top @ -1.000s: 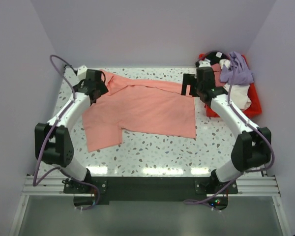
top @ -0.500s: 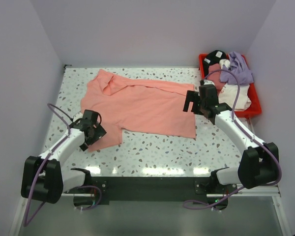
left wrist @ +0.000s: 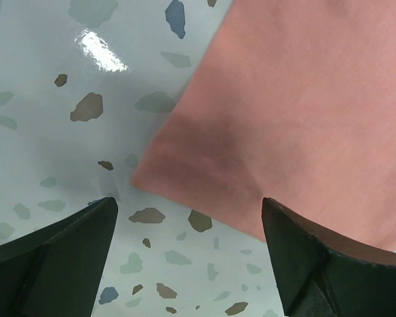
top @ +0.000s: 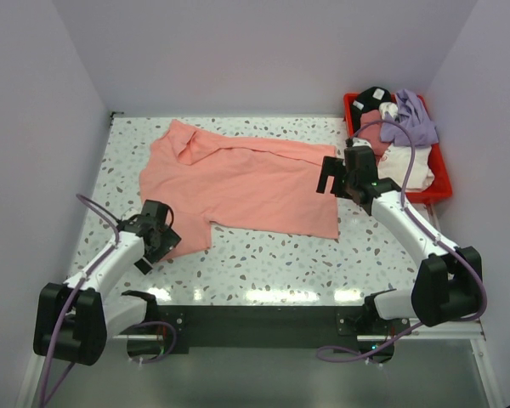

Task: Fold and stack the t-shirts
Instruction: Flatten the tshirt out

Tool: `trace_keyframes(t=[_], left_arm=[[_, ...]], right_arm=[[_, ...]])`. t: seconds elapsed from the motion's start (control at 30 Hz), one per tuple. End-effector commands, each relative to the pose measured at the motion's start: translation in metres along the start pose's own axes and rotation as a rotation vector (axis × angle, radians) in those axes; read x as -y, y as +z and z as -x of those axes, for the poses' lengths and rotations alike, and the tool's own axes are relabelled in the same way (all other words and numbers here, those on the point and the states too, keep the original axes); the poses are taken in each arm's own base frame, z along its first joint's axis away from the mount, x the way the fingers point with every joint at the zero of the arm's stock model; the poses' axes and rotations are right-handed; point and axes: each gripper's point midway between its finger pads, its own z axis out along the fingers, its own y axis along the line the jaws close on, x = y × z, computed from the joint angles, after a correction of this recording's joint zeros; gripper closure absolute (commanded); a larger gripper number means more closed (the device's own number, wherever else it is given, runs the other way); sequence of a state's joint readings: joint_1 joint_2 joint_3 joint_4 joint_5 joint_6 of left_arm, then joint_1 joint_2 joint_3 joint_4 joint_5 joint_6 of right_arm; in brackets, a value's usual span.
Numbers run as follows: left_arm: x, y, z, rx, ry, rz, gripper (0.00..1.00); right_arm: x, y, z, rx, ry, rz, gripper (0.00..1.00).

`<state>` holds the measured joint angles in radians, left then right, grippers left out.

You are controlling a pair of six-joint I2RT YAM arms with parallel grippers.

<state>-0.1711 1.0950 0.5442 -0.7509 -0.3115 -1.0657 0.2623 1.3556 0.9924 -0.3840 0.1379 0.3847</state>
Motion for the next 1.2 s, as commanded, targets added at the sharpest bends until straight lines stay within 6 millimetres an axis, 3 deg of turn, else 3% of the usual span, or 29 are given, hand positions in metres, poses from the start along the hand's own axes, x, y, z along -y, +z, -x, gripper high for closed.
trace_keyframes(t=[0.0, 0.17, 0.37, 0.6, 0.97, 1.0, 1.07, 1.1, 1.17], left_arm=[[0.004, 0.009, 0.005, 0.025, -0.02, 0.011, 0.05], [0.004, 0.017, 0.005, 0.034, -0.022, 0.023, 0.22], [-0.011, 0.027, 0.012, 0.069, -0.046, 0.067, 0.3], [-0.004, 0.036, 0.013, 0.058, -0.027, 0.033, 0.37], [0.01, 0.046, 0.011, 0.035, 0.019, -0.022, 0.61], [0.012, 0.046, 0.011, 0.034, 0.022, -0.028, 0.64], [0.015, 0.047, 0.01, 0.028, 0.033, -0.044, 0.83], [0.014, 0.047, 0.009, 0.024, 0.037, -0.04, 0.97], [0.015, 0.046, 0.01, 0.025, 0.051, -0.048, 1.0]], right_arm=[[-0.003, -0.002, 0.009, 0.03, 0.003, 0.014, 0.01], [0.001, -0.002, 0.007, 0.03, -0.001, -0.005, 0.01], [0.002, -0.002, 0.007, 0.03, -0.001, -0.011, 0.01], [0.003, -0.001, 0.006, 0.027, -0.006, -0.018, 0.01], [0.006, -0.004, 0.003, 0.022, -0.01, -0.028, 0.01], [0.007, -0.003, 0.001, 0.018, -0.01, -0.028, 0.01], [0.007, -0.005, 0.002, 0.02, -0.009, -0.029, 0.01], [0.007, -0.005, 0.002, 0.021, -0.008, -0.029, 0.01], [0.009, -0.006, 0.0, 0.019, -0.009, -0.032, 0.01]])
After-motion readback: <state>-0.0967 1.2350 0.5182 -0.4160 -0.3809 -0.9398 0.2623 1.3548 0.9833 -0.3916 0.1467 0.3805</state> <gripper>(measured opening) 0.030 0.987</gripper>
